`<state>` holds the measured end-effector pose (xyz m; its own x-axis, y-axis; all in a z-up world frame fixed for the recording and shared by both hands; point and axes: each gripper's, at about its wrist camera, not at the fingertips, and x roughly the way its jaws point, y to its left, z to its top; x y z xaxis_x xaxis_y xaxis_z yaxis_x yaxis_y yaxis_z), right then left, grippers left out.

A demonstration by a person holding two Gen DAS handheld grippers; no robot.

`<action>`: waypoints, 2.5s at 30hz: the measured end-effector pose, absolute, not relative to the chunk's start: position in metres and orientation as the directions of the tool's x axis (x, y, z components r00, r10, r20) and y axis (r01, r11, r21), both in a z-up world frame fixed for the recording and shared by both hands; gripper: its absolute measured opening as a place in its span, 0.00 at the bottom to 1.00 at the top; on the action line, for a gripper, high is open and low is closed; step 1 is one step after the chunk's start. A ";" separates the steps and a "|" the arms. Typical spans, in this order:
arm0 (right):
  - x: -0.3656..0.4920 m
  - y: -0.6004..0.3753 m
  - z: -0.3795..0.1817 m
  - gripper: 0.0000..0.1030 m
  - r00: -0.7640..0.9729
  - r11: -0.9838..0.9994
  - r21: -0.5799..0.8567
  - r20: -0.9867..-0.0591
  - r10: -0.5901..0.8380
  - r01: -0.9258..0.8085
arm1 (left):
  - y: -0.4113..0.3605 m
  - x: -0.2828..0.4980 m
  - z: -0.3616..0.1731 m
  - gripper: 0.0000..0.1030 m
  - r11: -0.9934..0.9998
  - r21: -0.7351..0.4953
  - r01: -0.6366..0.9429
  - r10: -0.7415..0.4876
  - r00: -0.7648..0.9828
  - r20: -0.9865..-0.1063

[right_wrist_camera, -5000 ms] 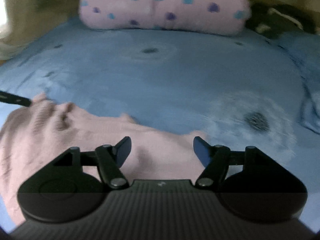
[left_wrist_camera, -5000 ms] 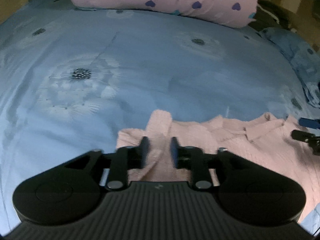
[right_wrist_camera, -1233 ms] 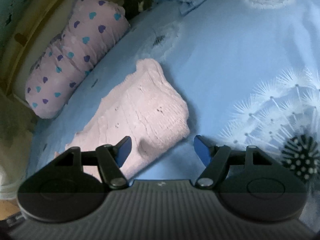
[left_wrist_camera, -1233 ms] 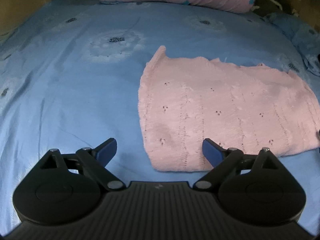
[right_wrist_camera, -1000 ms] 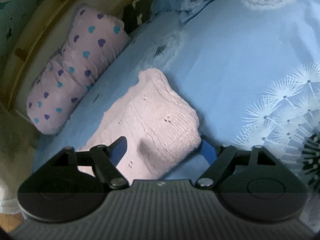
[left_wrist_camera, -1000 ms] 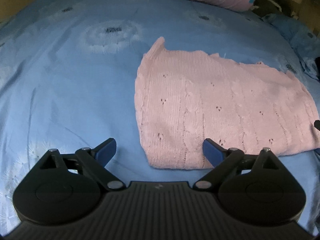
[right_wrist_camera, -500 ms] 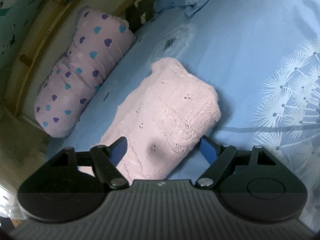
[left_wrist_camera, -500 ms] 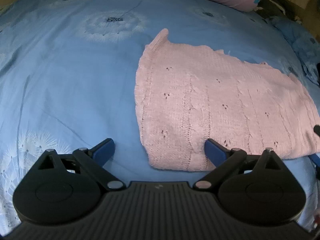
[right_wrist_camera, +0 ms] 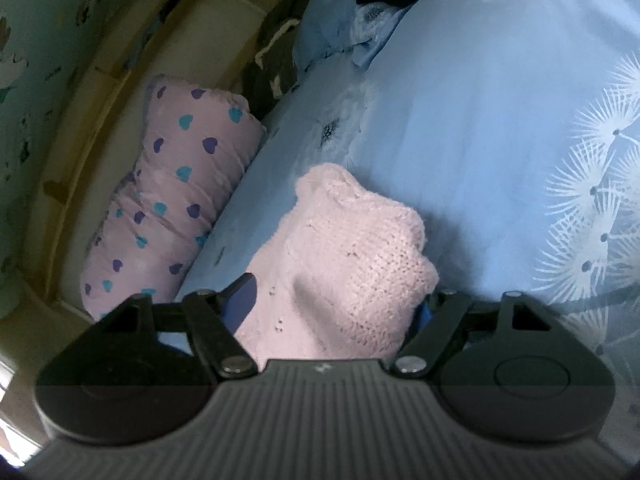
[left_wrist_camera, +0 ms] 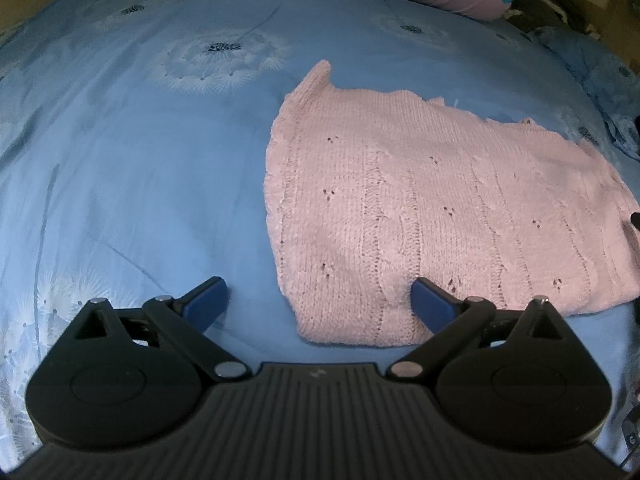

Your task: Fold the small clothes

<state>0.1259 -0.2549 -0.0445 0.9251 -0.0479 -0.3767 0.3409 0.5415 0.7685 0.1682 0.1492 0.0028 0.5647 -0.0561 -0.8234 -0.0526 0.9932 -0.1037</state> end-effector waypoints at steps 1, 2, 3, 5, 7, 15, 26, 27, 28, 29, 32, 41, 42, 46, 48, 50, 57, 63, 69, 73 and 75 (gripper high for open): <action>0.127 -0.255 -0.045 0.66 0.923 0.542 0.764 -0.381 -0.057 0.349 | 0.149 0.169 0.003 0.98 0.993 -0.106 -0.054 -0.057 0.564 -0.824; 0.129 -0.256 -0.045 0.65 0.923 0.543 0.763 -0.381 -0.058 0.350 | 0.149 0.169 0.003 0.98 0.992 -0.109 -0.055 -0.059 0.563 -0.824; 0.131 -0.256 -0.045 0.65 0.922 0.546 0.761 -0.382 -0.059 0.350 | 0.149 0.169 0.003 0.98 0.992 -0.111 -0.055 -0.061 0.564 -0.823; 0.135 -0.254 -0.043 0.65 0.919 0.555 0.753 -0.389 -0.058 0.353 | 0.150 0.170 0.003 0.98 0.992 -0.114 -0.054 -0.064 0.565 -0.823; 0.138 -0.254 -0.043 0.53 0.916 0.568 0.745 -0.398 -0.042 0.350 | 0.151 0.171 0.003 0.98 0.991 -0.119 -0.053 -0.069 0.566 -0.822; 0.136 -0.264 -0.041 0.26 0.924 0.546 0.780 -0.381 0.026 0.306 | 0.157 0.172 0.005 0.98 0.989 -0.142 -0.044 -0.090 0.582 -0.808; 0.137 -0.270 -0.031 0.26 0.920 0.556 0.784 -0.383 0.086 0.275 | 0.182 0.212 0.041 0.97 0.986 -0.123 -0.117 -0.014 0.667 -0.745; 0.137 -0.272 -0.033 0.27 0.919 0.548 0.790 -0.384 0.093 0.275 | 0.182 0.222 0.042 0.96 0.988 -0.104 -0.116 0.000 0.669 -0.744; 0.136 -0.274 -0.036 0.27 0.918 0.536 0.799 -0.383 0.103 0.273 | 0.180 0.231 0.043 0.92 0.990 -0.087 -0.115 0.013 0.674 -0.739; 0.135 -0.277 -0.039 0.28 0.917 0.525 0.807 -0.382 0.113 0.272 | 0.178 0.240 0.044 0.85 0.992 -0.075 -0.105 0.016 0.681 -0.732; 0.133 -0.279 -0.043 0.29 0.902 0.520 0.801 -0.414 0.126 0.295 | 0.168 0.266 0.045 0.76 0.996 -0.057 -0.064 0.002 0.682 -0.731; 0.130 -0.295 0.009 0.38 0.844 0.676 0.643 -0.533 0.059 0.359 | 0.132 0.305 0.039 0.66 0.992 -0.101 0.072 -0.123 0.675 -0.728; 0.131 -0.296 0.015 0.39 0.853 0.706 0.619 -0.520 0.041 0.344 | 0.126 0.305 0.040 0.63 0.986 -0.133 0.101 -0.167 0.666 -0.727; 0.138 -0.302 0.016 0.41 0.841 0.741 0.580 -0.540 0.039 0.339 | 0.101 0.315 0.030 0.45 0.960 -0.216 0.176 -0.279 0.594 -0.755; 0.135 -0.303 0.009 0.41 0.838 0.735 0.589 -0.543 0.050 0.337 | 0.090 0.326 0.017 0.42 0.975 -0.166 0.145 -0.220 0.582 -0.783; 0.136 -0.301 0.006 0.41 0.836 0.740 0.582 -0.546 0.050 0.336 | 0.086 0.341 0.002 0.42 0.989 -0.117 0.093 -0.150 0.579 -0.802; 0.148 -0.293 0.015 0.41 0.854 0.809 0.518 -0.520 0.039 0.279 | 0.086 0.356 0.015 0.42 0.995 -0.055 0.083 -0.095 0.623 -0.776; 0.199 -0.276 0.034 0.40 0.844 0.906 0.415 -0.512 0.156 0.084 | 0.113 0.341 0.036 0.42 0.986 -0.139 0.088 -0.164 0.610 -0.775; 0.259 -0.250 0.020 0.37 0.762 0.969 0.246 -0.629 0.156 0.004 | 0.138 0.339 0.015 0.42 1.000 -0.005 0.004 -0.006 0.595 -0.804; 0.282 -0.267 0.000 0.24 0.777 0.975 0.211 -0.625 0.082 0.067 | 0.153 0.341 0.002 0.51 0.998 0.036 -0.047 0.058 0.601 -0.797; 0.283 -0.273 0.002 0.23 0.776 0.962 0.258 -0.624 0.093 0.092 | 0.159 0.337 0.006 0.51 0.997 -0.004 -0.071 0.039 0.600 -0.799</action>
